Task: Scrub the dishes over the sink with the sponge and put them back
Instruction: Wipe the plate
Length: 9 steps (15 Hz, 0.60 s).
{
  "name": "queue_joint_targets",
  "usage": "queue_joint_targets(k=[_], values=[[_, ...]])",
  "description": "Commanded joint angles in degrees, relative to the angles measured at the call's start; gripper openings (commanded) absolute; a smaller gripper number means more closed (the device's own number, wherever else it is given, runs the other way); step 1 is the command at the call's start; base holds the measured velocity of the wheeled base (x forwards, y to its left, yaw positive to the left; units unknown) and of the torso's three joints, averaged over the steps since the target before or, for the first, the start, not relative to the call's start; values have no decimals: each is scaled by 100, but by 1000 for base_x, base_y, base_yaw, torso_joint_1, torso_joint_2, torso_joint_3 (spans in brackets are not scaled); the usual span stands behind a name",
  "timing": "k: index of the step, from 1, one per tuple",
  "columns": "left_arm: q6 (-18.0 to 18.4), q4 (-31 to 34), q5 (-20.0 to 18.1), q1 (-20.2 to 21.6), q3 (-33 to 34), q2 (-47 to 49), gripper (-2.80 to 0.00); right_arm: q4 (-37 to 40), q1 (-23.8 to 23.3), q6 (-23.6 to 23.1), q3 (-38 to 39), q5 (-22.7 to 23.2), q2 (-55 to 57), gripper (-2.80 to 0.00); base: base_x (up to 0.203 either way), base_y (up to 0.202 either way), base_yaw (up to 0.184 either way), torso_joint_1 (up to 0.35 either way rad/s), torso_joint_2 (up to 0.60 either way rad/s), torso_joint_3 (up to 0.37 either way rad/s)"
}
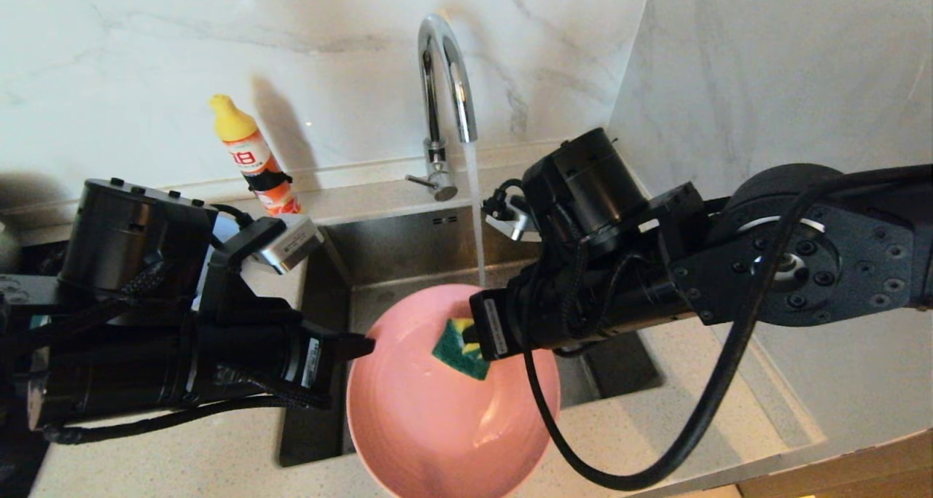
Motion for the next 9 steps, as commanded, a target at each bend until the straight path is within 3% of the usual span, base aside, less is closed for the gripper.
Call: queue_joint_targets(k=[1, 9], values=[[-12, 2, -1, -9, 1, -24, -280, -42, 39, 21, -257, 7, 206, -280, 0, 0, 0, 0, 0, 0], [-21, -7, -1, -9, -45, 47, -280, 234, 531, 11, -318, -1, 310, -280, 0, 0, 0, 0, 0, 0]])
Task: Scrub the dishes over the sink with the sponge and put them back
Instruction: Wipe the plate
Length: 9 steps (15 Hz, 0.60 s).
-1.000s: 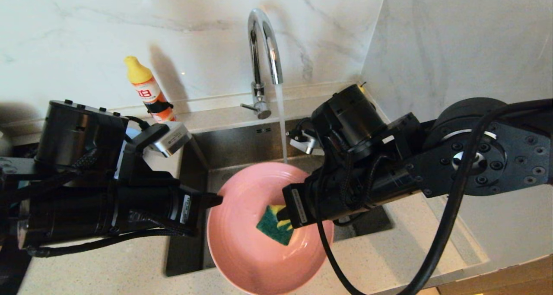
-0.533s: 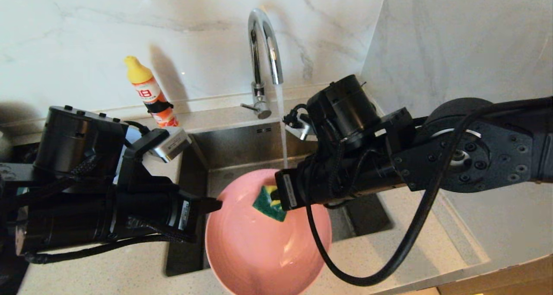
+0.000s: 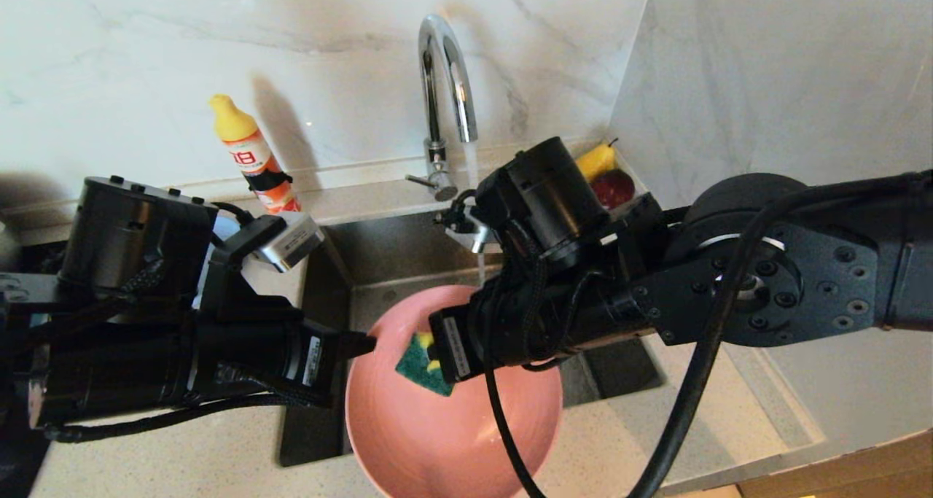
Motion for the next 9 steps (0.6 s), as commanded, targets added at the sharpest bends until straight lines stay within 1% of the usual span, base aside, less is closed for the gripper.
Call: queue_joint_targets(k=[1, 7, 9], values=[[-27, -1, 1, 5, -30, 42, -280, 104, 148, 16, 55, 2, 65, -280, 0, 0, 0, 0, 0, 0], [-40, -1, 10, 12, -73, 16, -280, 179, 139, 34, 551, -18, -179, -280, 0, 0, 0, 0, 0, 0], [-139, -1, 14, 17, -85, 24, -280, 168, -6, 31, 735, -18, -358, -280, 0, 0, 0, 0, 0, 0]])
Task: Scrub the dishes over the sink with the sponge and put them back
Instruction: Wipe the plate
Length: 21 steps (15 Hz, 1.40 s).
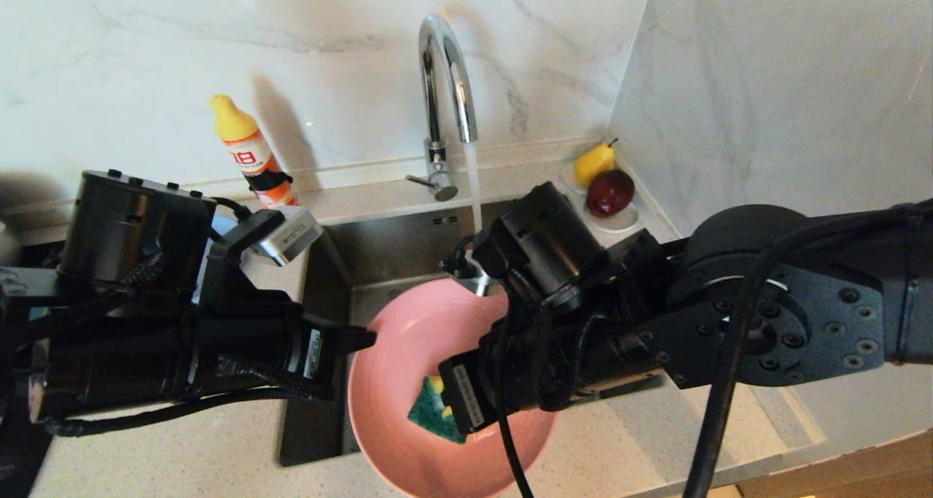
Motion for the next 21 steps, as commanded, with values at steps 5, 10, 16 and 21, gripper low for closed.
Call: queue_joint_targets(k=[5, 10, 16, 21], values=[[-83, -1, -9, -4, -26, 22, -280, 8, -506, -19, 457, 4, -607, -280, 0, 0, 0, 0, 0, 0], [-77, -1, -9, -4, 18, 20, -280, 6, -754, -100, 506, 3, -817, -280, 0, 0, 0, 0, 0, 0], [-56, 8, -9, -4, 44, -13, -280, -191, -715, -92, -109, 12, -382, -280, 0, 0, 0, 0, 0, 0], [-56, 8, -17, -5, 88, -22, -280, -153, -339, -88, -361, 4, -150, -280, 0, 0, 0, 0, 0, 0]])
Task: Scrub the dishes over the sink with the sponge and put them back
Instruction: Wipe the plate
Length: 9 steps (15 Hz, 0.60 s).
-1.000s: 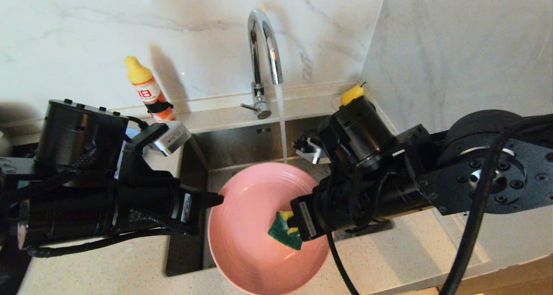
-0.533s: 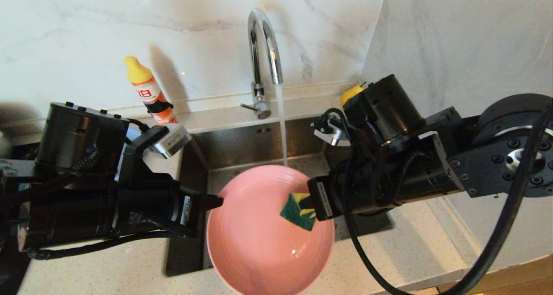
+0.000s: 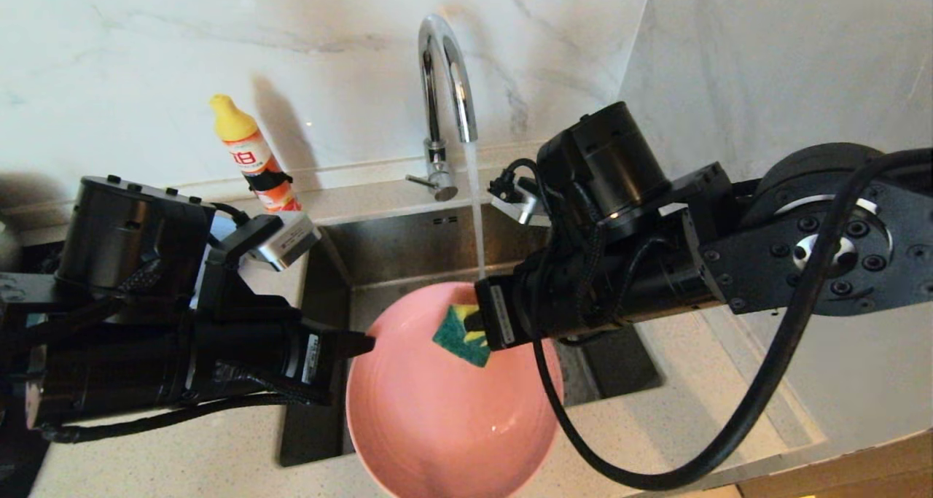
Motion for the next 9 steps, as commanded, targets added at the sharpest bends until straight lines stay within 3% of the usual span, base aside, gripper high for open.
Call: queue_joint_targets(k=[1, 5, 9], values=[[-32, 0, -7, -6, 38, 18, -280, 46, 233, 3, 18, 4, 220, -280, 0, 0, 0, 0, 0, 0], [-45, -9, 2, 1, 98, 1, -280, 101, 600, 2, 146, -5, 346, -280, 0, 0, 0, 0, 0, 0], [-45, -9, 2, 1, 80, 19, -280, 370, 610, -15, 324, -173, 214, -280, 0, 0, 0, 0, 0, 0]])
